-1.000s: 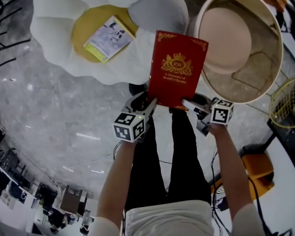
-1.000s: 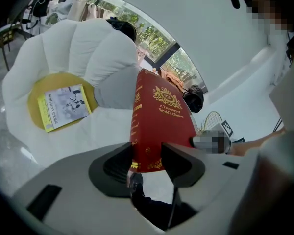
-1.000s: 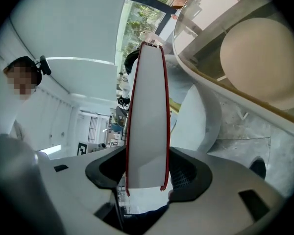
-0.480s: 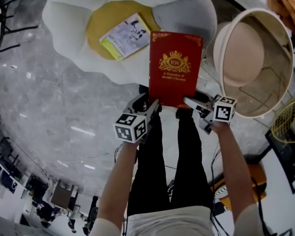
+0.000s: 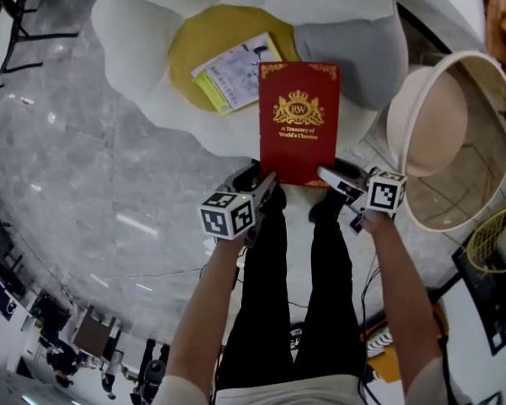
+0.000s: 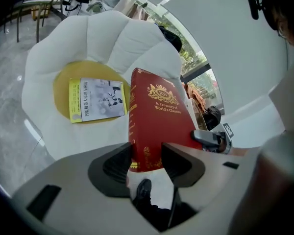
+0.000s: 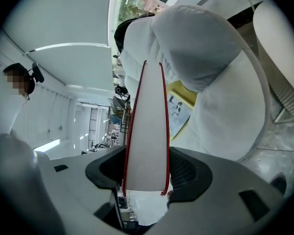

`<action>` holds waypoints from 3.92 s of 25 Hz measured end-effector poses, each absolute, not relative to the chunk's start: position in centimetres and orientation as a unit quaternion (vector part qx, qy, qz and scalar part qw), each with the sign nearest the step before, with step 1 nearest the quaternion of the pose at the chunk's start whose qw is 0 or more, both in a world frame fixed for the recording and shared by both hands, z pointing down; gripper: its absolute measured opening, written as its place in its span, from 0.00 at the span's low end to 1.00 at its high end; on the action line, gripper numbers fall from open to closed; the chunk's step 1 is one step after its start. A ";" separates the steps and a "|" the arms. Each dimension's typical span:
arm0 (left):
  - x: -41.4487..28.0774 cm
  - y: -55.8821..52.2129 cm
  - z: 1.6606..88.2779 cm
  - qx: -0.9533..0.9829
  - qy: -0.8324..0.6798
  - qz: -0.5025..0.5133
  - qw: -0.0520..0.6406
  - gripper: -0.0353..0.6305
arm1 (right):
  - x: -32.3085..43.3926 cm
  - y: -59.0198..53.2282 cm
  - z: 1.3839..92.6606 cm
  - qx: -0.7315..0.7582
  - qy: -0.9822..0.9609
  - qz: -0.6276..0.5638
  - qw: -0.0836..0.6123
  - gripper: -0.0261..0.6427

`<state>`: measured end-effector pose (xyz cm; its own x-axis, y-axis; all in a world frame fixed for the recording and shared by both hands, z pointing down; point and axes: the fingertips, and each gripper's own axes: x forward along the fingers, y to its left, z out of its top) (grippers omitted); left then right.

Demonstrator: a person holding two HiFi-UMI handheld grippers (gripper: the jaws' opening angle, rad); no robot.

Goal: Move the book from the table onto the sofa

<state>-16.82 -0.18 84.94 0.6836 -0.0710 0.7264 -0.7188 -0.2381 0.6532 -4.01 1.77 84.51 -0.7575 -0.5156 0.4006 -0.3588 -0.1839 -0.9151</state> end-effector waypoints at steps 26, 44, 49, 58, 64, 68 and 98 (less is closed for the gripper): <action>-17.2 -2.5 94.1 0.693 -0.243 0.306 0.605 0.32 | -3.2 -2.9 93.9 -0.537 0.502 -0.677 -0.036 0.50; -12.8 -1.5 83.3 0.742 -0.235 0.290 0.557 0.18 | -1.2 0.9 81.3 -0.507 0.594 -0.623 -0.032 0.34; -11.7 0.3 76.7 0.764 -0.241 0.268 0.535 0.12 | -1.0 2.9 75.1 -0.470 0.650 -0.596 -0.038 0.14; -10.0 3.4 62.0 0.799 -0.270 0.214 0.493 0.06 | 0.6 6.3 60.3 -0.409 0.750 -0.515 -0.069 0.10; -9.1 6.4 53.5 0.813 -0.314 0.181 0.455 0.06 | 3.7 8.6 51.6 -0.405 0.791 -0.447 -0.103 0.10; -9.1 8.8 48.8 0.816 -0.337 0.159 0.441 0.06 | 5.6 10.2 47.3 -0.398 0.806 -0.418 -0.133 0.10; -21.5 12.9 26.5 0.856 -0.400 0.108 0.310 0.06 | -2.0 13.4 25.0 -0.428 0.855 -0.277 -0.094 0.10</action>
